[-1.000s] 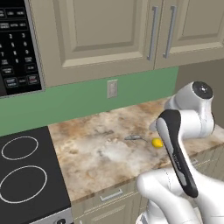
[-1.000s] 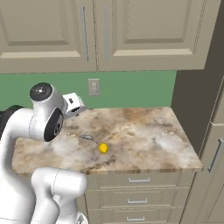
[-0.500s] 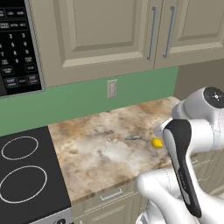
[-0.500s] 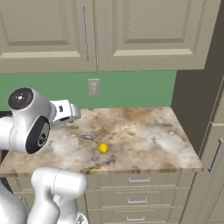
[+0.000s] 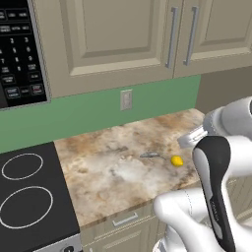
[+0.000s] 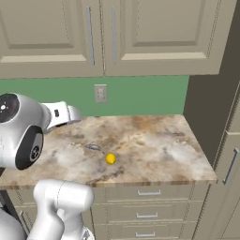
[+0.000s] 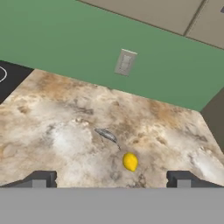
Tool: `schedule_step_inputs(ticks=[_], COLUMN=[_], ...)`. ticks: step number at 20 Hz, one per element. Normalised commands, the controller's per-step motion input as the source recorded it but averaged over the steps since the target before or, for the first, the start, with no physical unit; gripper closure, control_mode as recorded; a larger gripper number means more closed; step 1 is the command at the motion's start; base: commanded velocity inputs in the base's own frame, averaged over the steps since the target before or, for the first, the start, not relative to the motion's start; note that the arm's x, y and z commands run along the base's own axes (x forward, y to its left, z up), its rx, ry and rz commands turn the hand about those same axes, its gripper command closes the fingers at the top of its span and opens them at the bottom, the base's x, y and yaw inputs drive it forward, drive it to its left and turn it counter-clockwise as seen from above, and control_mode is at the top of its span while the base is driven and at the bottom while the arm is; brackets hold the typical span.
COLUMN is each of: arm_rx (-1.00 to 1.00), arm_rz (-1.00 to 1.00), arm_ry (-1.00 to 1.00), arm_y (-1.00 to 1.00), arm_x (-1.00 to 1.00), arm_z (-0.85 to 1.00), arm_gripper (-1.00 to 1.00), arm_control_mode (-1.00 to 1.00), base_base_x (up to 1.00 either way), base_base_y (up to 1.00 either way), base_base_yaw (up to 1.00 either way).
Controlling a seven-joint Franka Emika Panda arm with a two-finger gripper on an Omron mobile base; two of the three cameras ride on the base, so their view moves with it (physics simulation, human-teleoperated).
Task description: Open the fridge, remove the banana, lemon, and fish, and place them on any counter.
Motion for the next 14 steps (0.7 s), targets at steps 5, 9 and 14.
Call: schedule_step_inputs(ticks=[5, 9, 14], arm_rx=[0.00, 0.00, 0.00], arm_rz=[0.00, 0.00, 0.00], arm_ry=[-0.02, 0.00, 0.00], arm_y=[-0.01, 0.00, 0.00], arm_x=[-0.17, 0.00, -0.01], arm_z=[0.05, 0.00, 0.00], arm_gripper=[-1.00, -1.00, -1.00], arm_control_mode=[-1.00, -1.00, 1.00], base_base_x=[0.00, 0.00, -0.20], base_base_y=[0.00, 0.00, -0.17], base_base_yaw=[0.00, 0.00, -0.12])
